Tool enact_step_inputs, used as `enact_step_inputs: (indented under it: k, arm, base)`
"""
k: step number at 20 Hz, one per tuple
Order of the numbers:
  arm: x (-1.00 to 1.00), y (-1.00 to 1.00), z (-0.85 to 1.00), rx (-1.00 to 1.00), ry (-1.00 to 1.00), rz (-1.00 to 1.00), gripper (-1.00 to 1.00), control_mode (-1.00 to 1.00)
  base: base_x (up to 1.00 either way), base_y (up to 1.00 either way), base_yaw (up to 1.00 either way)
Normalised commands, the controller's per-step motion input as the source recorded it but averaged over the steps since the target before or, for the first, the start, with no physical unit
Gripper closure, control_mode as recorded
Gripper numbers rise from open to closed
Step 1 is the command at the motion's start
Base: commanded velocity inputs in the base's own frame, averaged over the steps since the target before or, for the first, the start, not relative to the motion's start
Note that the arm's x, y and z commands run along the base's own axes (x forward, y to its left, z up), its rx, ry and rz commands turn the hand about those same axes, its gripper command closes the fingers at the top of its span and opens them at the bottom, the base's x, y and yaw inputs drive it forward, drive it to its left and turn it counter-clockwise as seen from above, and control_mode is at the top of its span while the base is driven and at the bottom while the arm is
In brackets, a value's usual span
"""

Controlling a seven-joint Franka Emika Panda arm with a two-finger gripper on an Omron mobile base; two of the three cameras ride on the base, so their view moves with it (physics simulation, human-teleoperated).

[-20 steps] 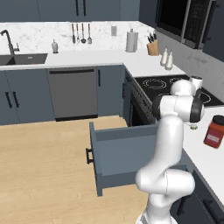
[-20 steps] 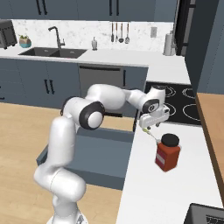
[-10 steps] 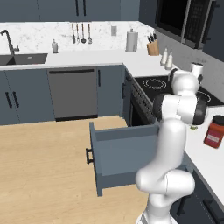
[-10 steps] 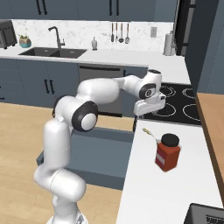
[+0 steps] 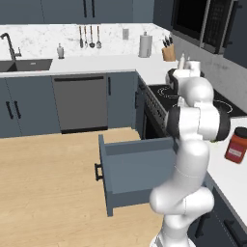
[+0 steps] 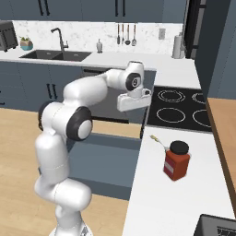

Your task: Pick the dish brush from the drawer and place it on the counter.

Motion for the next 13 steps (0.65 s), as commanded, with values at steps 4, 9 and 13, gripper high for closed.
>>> enact_step_inputs:
  k: [4,9,13]
  arm:
    - [-0.5,0.59,-0.11,0.0,-0.12,0.03,-1.0,-1.0]
    - [-0.55,0.64,-0.23,0.0,-0.11,0.11,-1.0,-1.0]
    - [-0.35,0.54,-0.22,0.0,-0.12,0.14,-1.0,-1.0]
  base:
    - [0.0,0.0,0.0]
    - [0.0,0.0,0.0]
    - [0.0,0.0,0.0]
